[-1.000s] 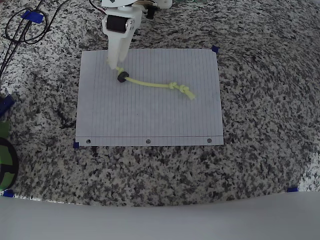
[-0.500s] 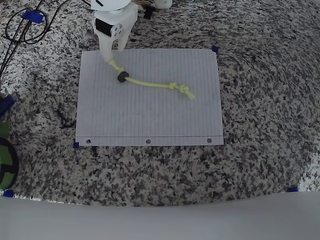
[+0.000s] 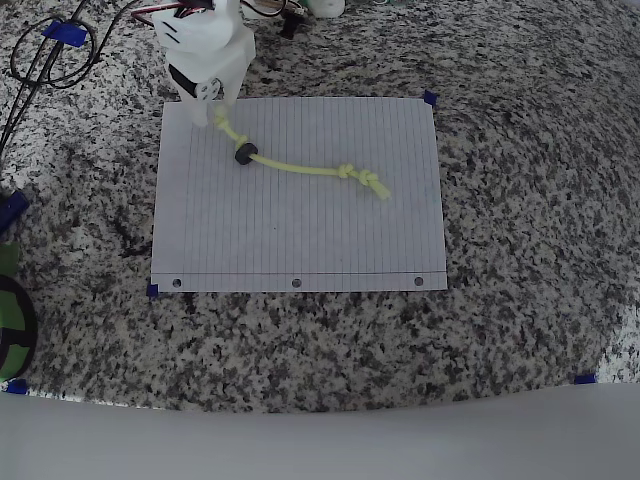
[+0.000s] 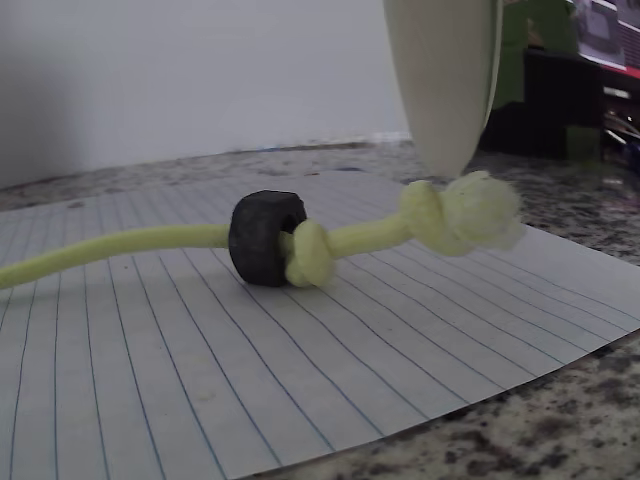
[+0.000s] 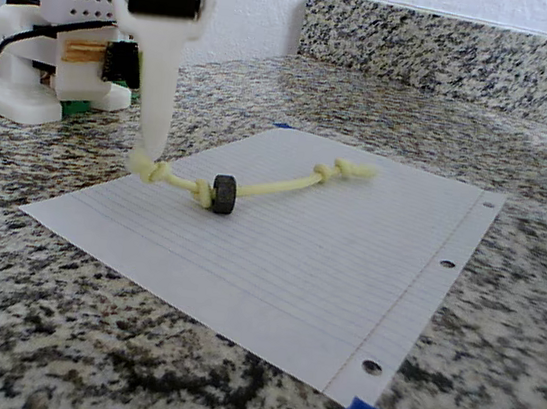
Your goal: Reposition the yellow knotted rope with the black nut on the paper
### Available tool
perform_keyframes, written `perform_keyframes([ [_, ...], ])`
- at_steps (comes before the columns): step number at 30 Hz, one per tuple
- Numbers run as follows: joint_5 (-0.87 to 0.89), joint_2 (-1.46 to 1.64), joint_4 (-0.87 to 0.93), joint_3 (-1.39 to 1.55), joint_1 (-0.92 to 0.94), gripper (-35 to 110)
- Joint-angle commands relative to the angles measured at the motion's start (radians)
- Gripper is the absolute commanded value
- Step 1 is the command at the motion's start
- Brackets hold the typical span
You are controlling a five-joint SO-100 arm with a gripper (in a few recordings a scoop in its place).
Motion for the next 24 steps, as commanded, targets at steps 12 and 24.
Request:
perform_keyframes([
  [12, -0.008, -0.087, -0.092, -0.041, -0.008, 44],
  [24, -0.008, -0.143, -0.117, -0.041, -0.026, 42],
])
